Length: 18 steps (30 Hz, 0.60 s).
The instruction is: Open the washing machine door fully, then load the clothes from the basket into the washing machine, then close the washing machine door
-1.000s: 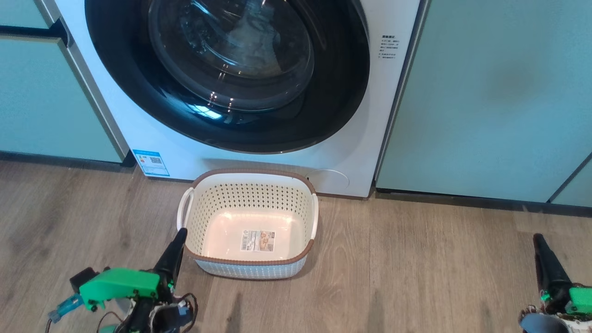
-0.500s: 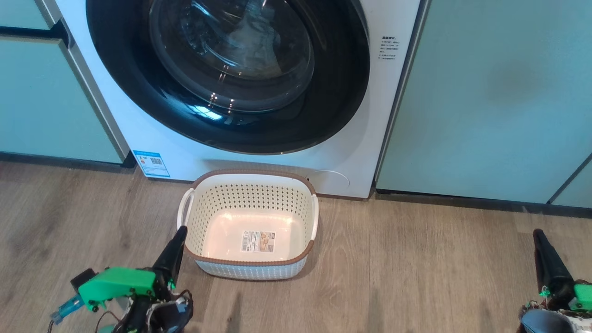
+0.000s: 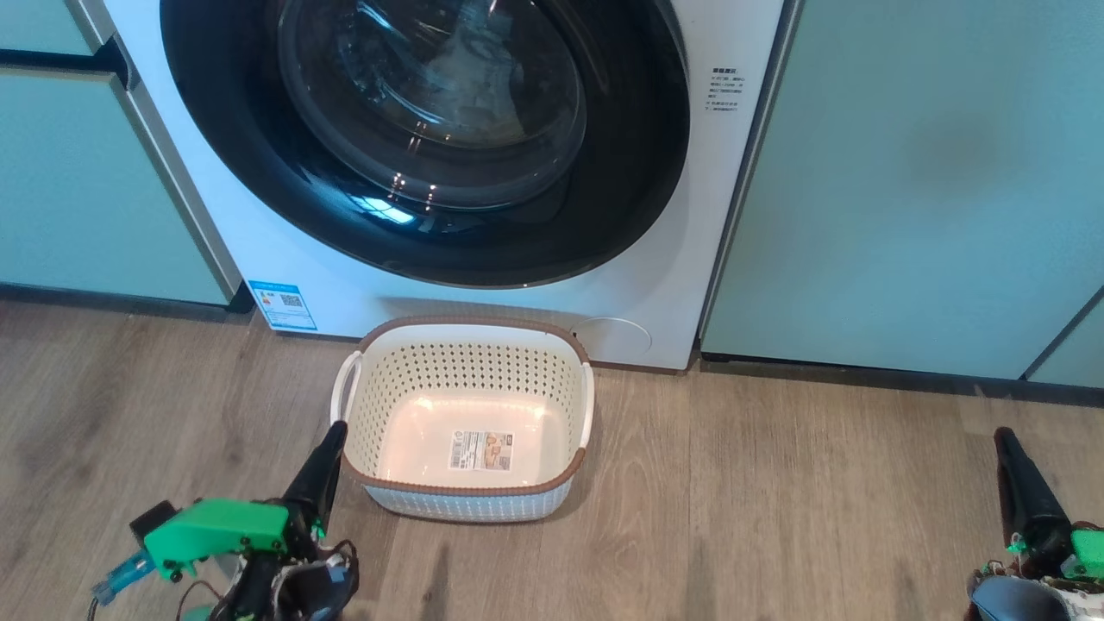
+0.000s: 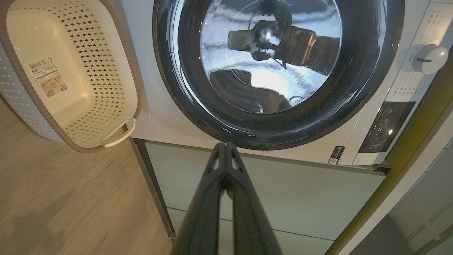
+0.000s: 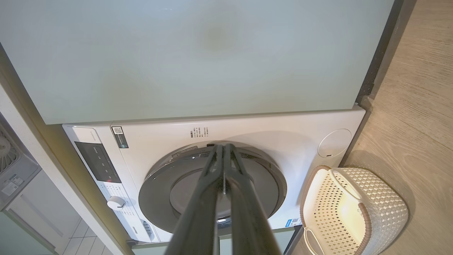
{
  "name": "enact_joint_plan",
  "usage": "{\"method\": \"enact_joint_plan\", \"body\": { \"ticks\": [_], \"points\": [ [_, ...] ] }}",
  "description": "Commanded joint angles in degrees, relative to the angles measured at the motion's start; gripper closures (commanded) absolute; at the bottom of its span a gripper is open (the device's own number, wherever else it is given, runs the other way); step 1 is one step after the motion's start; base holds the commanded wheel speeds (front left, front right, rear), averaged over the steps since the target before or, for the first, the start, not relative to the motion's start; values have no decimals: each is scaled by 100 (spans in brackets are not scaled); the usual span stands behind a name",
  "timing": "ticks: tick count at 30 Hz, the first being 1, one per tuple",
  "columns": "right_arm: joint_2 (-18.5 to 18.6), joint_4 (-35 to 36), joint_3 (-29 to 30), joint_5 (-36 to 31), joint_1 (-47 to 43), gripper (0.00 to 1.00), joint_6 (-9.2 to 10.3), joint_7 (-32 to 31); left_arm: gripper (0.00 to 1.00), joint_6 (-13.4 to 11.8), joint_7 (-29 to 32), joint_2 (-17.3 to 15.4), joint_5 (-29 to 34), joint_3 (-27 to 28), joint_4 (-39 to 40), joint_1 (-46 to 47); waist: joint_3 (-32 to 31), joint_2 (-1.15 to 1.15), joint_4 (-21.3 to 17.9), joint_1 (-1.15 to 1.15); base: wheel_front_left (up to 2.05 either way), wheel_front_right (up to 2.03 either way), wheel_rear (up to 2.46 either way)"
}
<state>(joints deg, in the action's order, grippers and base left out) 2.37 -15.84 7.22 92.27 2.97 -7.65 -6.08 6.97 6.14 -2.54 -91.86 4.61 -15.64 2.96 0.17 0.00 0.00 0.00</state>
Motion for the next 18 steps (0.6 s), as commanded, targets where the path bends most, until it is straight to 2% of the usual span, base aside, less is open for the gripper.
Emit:
{"method": "enact_joint_plan", "body": {
  "ticks": [1,18],
  "points": [
    [70,182,-92,7,319,100,16,-23,100,52,36,-33,-29,192,158,324,0,0,0,0,0,0,0],
    [66,182,-85,2,319,100,16,-28,100,52,36,-33,-30,192,158,324,0,0,0,0,0,0,0]
  ]
}}
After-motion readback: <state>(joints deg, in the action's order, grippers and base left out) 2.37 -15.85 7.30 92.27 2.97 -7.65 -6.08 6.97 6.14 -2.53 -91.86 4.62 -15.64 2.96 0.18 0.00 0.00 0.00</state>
